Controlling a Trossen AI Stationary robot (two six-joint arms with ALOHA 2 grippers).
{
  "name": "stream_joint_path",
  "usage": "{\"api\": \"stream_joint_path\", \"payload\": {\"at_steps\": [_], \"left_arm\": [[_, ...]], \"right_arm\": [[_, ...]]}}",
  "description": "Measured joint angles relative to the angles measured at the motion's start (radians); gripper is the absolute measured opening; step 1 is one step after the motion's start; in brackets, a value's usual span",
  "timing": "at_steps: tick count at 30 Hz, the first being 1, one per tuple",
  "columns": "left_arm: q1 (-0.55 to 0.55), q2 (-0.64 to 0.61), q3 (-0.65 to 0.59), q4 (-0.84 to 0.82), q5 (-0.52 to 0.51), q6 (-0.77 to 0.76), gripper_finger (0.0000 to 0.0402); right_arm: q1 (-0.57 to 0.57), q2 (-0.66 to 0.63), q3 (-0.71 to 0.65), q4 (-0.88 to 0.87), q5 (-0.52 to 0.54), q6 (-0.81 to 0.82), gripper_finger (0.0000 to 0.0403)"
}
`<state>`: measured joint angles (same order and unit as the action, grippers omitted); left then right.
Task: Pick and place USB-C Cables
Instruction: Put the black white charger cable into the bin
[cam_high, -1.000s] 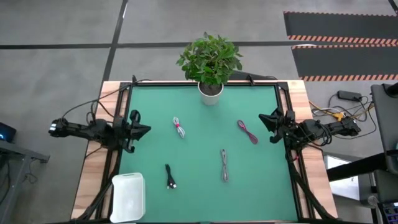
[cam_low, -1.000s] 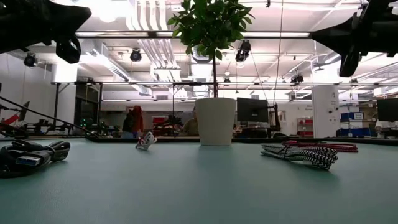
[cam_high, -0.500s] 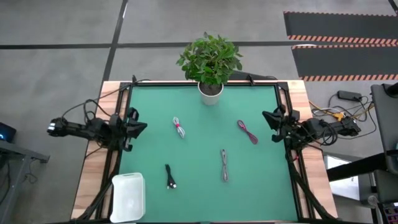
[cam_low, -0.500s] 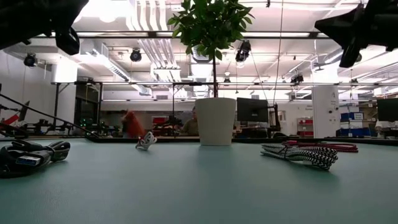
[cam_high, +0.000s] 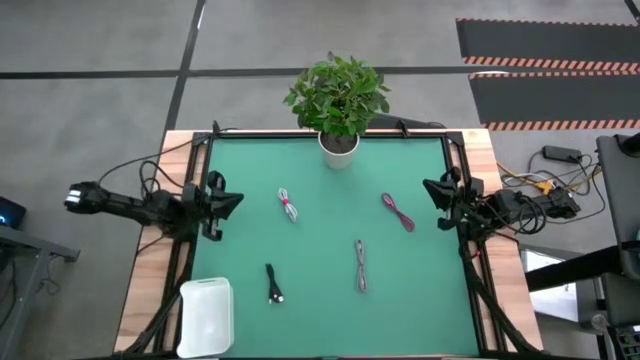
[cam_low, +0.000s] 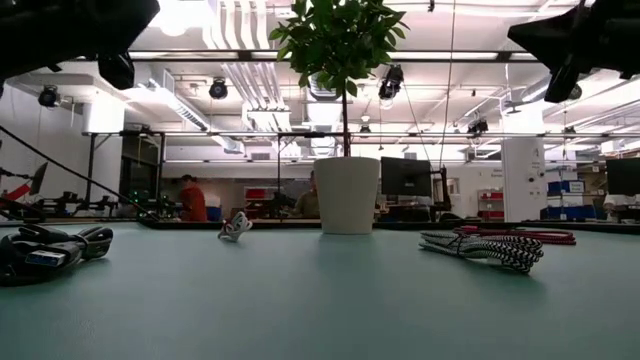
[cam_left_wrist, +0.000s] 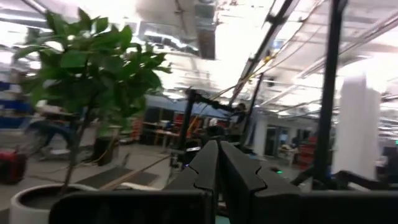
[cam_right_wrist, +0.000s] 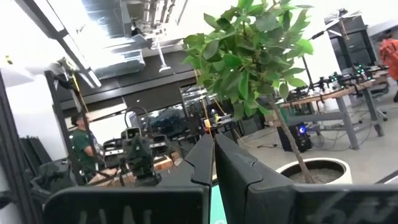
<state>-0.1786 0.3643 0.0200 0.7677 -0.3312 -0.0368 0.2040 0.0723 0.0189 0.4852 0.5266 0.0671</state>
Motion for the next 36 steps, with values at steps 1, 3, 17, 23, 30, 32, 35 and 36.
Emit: {"api": "stream_joint_path", "payload": {"at_steps": [1, 3, 17, 23, 30, 32, 35, 36], "left_arm": [[0.0, 0.011, 0.0, 0.009, -0.021, 0.0, 0.0], [0.0, 0.029, 0.0, 0.011, -0.049, 0.0, 0.0], [0.0, 0.039, 0.004, 0.014, -0.071, -0.002, 0.0], [0.0, 0.041, 0.005, 0.014, -0.071, -0.005, 0.0], [0.0, 0.041, 0.005, 0.01, -0.071, -0.005, 0.0], [0.0, 0.041, 0.005, 0.01, -0.071, -0.005, 0.0], [0.0, 0.041, 0.005, 0.01, -0.071, -0.005, 0.0], [0.0, 0.041, 0.005, 0.01, -0.071, -0.005, 0.0]], "right_arm": [[0.0, 0.008, 0.005, 0.003, -0.003, -0.003, 0.0009], [0.0, 0.024, 0.012, 0.008, -0.003, -0.004, 0.0009], [0.0, 0.313, 0.138, 0.05, -0.002, 0.002, 0.0009], [0.0, 0.454, 0.24, -0.007, -0.003, 0.045, 0.0009], [0.0, 0.594, 0.472, -0.442, -0.003, 0.255, 0.0009], [0.0, 0.641, 0.541, -0.57, -0.003, 0.331, 0.0009], [0.001, 0.719, 0.629, -0.745, -0.036, 0.439, 0.0008], [0.001, 0.743, 0.658, -0.79, -0.059, 0.473, 0.0009]]}}
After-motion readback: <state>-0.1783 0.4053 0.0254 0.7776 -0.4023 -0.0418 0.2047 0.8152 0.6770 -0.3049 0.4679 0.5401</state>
